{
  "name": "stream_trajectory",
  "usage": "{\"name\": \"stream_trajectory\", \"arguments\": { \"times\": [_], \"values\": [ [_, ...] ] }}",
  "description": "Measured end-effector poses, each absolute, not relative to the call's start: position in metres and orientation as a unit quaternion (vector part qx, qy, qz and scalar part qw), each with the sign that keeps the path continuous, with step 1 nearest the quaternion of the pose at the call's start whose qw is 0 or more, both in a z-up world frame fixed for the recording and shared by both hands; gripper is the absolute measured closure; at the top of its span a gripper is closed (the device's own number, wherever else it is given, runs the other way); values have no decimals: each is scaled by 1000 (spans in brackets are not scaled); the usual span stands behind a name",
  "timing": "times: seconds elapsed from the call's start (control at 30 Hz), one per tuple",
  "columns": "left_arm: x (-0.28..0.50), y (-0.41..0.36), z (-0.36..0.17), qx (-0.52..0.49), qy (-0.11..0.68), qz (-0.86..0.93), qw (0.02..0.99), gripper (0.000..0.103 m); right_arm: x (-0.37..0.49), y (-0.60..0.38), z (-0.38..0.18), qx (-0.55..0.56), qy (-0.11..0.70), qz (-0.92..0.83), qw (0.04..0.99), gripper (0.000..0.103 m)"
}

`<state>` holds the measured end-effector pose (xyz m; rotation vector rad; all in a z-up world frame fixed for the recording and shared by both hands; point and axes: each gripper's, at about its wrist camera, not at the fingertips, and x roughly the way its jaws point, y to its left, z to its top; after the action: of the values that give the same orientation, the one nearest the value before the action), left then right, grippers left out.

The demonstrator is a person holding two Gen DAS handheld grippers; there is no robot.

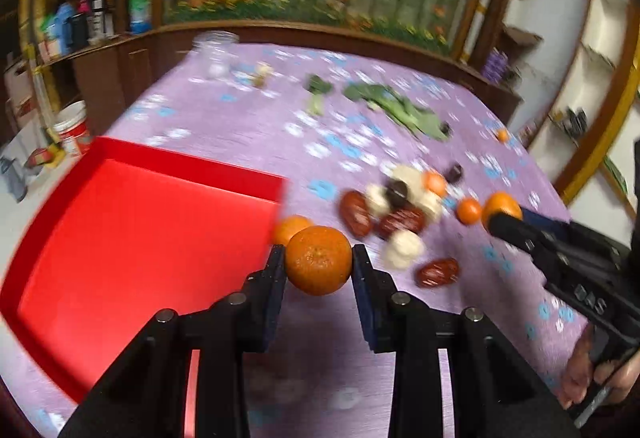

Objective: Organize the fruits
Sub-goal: 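Close the left tool on a tangerine while the right tool grasps another tangerine, then carry both tangerines over the red tray and open both tools to drop them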

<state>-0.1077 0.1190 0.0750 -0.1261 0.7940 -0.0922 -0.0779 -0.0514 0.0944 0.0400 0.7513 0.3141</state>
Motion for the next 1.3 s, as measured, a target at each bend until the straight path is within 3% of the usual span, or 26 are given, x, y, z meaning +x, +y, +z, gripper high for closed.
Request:
{"name": "stream_trajectory", "arguments": {
  "times": [0.37,0.9,0.97,1.03,1.3],
  "values": [
    [-122,232,70,-99,374,118,915,72,-71,85,81,14,411,320,853,65],
    [-123,270,50,-112,393,155,900,70,-62,158,35,-14,453,355,818,63],
    [-124,269,50,-113,392,153,900,66,-64,156,36,-14,451,356,818,63],
    [-127,266,53,-106,386,158,903,50,-69,154,39,-11,446,358,821,62],
    [-134,249,71,-82,363,165,913,38,-77,139,55,-3,423,358,833,60]
  ]
}}
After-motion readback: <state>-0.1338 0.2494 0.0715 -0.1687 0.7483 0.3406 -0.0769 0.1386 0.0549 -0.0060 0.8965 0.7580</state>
